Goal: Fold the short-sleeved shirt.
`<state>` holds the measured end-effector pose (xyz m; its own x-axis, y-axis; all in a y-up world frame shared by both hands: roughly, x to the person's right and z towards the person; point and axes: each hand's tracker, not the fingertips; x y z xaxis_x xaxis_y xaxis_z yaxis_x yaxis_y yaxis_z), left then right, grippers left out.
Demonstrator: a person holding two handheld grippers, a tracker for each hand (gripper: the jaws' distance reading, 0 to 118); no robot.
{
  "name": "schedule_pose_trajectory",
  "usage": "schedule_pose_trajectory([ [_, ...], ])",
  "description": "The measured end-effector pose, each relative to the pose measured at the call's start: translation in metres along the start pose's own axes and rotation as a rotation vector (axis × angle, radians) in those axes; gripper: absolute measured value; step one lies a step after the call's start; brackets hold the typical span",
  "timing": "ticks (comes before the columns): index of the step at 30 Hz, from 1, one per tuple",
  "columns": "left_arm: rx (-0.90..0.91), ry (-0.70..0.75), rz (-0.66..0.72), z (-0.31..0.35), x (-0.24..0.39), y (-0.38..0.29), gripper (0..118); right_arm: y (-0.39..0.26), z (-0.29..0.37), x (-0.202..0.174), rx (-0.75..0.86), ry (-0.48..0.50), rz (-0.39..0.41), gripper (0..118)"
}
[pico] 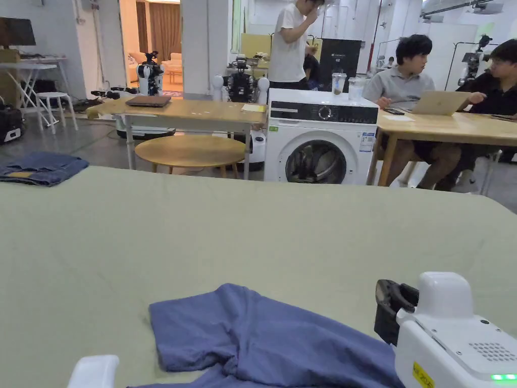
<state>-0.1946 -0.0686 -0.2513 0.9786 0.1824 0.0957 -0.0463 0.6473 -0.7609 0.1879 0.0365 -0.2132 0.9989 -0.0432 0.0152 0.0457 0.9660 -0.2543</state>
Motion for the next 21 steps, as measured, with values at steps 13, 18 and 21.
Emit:
schedule_pose_trajectory([
  [13, -0.026, -0.113, 0.163, -0.002, -0.03, -0.014, 0, -0.02, -0.302, -0.138, -0.751, 0.193, 0.198, 90],
  [18, -0.033, -0.128, 0.181, -0.006, -0.035, -0.012, 0, -0.026, -0.313, -0.145, -0.726, 0.134, 0.118, 80],
  [21, -0.034, -0.132, 0.184, -0.009, -0.034, -0.01, 0, -0.016, -0.293, -0.127, -0.603, 0.106, 0.138, 1],
])
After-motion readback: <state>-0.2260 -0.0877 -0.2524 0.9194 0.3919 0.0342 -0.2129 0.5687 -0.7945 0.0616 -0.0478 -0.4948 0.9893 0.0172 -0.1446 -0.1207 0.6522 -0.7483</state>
